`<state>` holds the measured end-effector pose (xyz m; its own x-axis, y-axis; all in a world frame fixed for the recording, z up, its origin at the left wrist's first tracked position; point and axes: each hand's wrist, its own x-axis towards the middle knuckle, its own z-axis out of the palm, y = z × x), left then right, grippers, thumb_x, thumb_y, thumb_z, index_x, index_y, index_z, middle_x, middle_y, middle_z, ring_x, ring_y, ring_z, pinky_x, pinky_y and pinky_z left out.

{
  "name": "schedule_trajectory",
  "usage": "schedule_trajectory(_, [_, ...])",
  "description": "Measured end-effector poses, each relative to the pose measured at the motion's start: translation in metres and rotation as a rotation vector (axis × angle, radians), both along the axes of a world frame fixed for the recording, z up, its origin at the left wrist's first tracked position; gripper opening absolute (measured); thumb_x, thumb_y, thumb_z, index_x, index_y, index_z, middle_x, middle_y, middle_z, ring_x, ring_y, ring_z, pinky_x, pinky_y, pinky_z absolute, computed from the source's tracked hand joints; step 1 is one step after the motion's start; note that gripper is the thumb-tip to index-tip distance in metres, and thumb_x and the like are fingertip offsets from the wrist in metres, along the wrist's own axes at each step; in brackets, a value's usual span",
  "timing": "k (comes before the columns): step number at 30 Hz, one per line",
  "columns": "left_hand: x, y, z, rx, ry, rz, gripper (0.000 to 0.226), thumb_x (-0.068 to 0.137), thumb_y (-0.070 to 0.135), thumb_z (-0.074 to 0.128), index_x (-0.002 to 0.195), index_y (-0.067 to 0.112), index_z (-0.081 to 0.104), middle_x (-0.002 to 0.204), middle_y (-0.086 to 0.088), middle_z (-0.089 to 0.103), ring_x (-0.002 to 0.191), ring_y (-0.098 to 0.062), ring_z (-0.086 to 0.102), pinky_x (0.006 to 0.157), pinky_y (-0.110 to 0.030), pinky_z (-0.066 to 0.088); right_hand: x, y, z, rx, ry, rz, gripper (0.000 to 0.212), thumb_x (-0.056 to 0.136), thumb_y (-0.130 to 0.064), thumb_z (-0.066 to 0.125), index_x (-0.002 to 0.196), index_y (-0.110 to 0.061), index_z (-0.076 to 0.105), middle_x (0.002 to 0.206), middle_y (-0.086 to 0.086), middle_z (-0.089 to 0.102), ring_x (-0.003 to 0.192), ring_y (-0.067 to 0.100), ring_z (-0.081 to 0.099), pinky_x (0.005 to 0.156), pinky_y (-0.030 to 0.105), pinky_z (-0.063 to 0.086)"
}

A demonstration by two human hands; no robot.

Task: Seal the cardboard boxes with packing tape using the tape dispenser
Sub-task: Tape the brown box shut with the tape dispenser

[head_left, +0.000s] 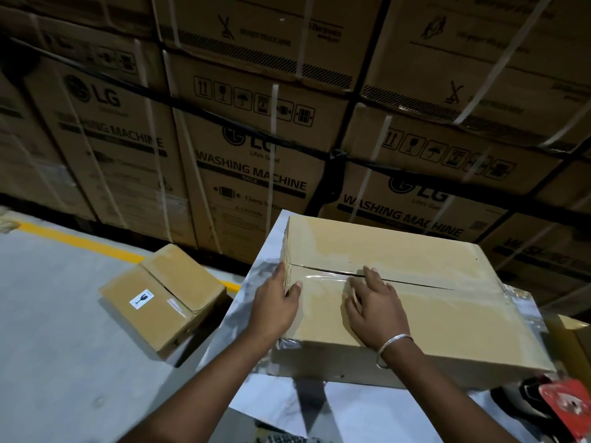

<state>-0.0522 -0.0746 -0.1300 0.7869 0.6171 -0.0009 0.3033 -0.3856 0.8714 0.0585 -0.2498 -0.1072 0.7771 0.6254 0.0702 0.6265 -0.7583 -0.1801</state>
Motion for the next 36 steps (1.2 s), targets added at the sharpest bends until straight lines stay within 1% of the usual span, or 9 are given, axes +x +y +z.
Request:
schedule_trajectory(3, [-0.003,-0.003,-0.014,-0.542,-0.111,-0.063,0.054,0.107,0.018,0.042,0.152,0.040,0.022,0.160,0.000,0.029,0.141,-0.023,0.037,0.112,-0.033,0.035,-0.009,0.008,-0.002,0.073,-0.070,0.088,0.064,0.088,-0.049,0.034,0.135,-0.017,0.062,0.156,0.014,0.044,0.146,0.032,0.039,0.114,0.055,0.031])
schedule_trajectory(7, [-0.006,-0.004,-0.024,-0.892,-0.295,-0.052,0.055,0.104,0.014,0.040,0.153,0.035,0.025,0.149,0.003,0.045,0.129,-0.017,0.052,0.091,-0.027,0.052,-0.023,0.029,-0.002,0.218,0.070,0.183,0.069,0.092,-0.059,0.037,0.145,-0.018,0.053,0.162,0.006,0.034,0.152,0.024,0.028,0.120,0.051,0.026])
schedule_trajectory(13, [-0.012,-0.014,-0.031,-0.853,-0.371,-0.067,0.029,0.109,0.029,0.029,0.134,0.033,0.043,0.128,0.012,0.060,0.107,0.004,0.065,0.083,-0.016,0.051,-0.028,0.042,0.006,-0.068,0.198,0.473,0.120,0.068,-0.101,0.016,0.162,-0.026,0.009,0.168,-0.004,-0.015,0.156,0.011,-0.010,0.124,0.048,0.000])
schedule_trajectory(17, [-0.018,-0.002,-0.059,-0.619,-0.194,-0.070,0.087,0.080,0.086,0.043,0.150,0.036,0.032,0.156,0.010,0.039,0.138,0.001,0.041,0.112,-0.026,0.038,-0.031,0.044,0.010,-0.218,0.157,0.499,0.133,0.059,-0.105,0.018,0.163,-0.023,0.002,0.166,-0.001,-0.024,0.153,0.012,-0.021,0.123,0.055,-0.005])
schedule_trajectory(20, [-0.027,0.002,-0.066,-0.431,-0.130,-0.107,0.055,0.095,0.068,0.032,0.145,0.047,0.027,0.161,0.013,0.027,0.148,-0.001,0.023,0.124,-0.036,0.020,-0.032,0.045,0.010,-0.234,0.145,0.495,0.136,0.059,-0.105,0.017,0.163,-0.020,0.003,0.167,-0.001,-0.023,0.152,0.011,-0.022,0.123,0.054,-0.006])
schedule_trajectory(24, [-0.040,0.002,-0.062,-0.389,-0.200,-0.054,0.033,0.105,0.032,0.045,0.138,0.038,0.043,0.150,0.016,0.041,0.135,0.017,0.034,0.113,-0.012,0.029,-0.032,0.046,0.009,-0.245,0.147,0.512,0.137,0.058,-0.105,0.013,0.163,-0.017,0.002,0.168,-0.001,-0.015,0.155,0.011,-0.015,0.124,0.042,-0.009])
schedule_trajectory(29, [-0.029,0.013,-0.049,-0.477,-0.319,0.082,0.035,0.100,0.034,0.051,0.135,0.033,0.055,0.139,0.018,0.053,0.128,0.010,0.045,0.095,-0.006,0.038,-0.030,0.048,0.009,-0.206,0.203,0.522,0.134,0.059,-0.105,0.012,0.162,-0.020,-0.002,0.168,-0.003,-0.013,0.155,0.011,-0.011,0.123,0.030,-0.008])
schedule_trajectory(33, [0.005,0.028,-0.018,-0.645,-0.319,0.006,0.039,0.104,0.017,0.049,0.139,0.034,0.045,0.125,0.022,0.055,0.102,0.022,0.053,0.080,-0.003,0.044,-0.028,0.048,0.008,-0.065,0.279,0.474,0.122,0.069,-0.100,0.016,0.162,-0.022,0.007,0.169,-0.004,0.004,0.155,0.009,0.005,0.119,0.017,0.000])
schedule_trajectory(36, [0.028,0.031,-0.004,-0.649,-0.240,-0.051,0.052,0.103,0.015,0.051,0.150,0.030,0.035,0.128,0.013,0.057,0.099,0.007,0.059,0.079,-0.009,0.046,-0.026,0.048,0.007,0.007,0.313,0.420,0.107,0.078,-0.086,0.035,0.162,-0.024,0.014,0.168,-0.004,0.017,0.153,0.010,0.017,0.118,0.016,0.010])
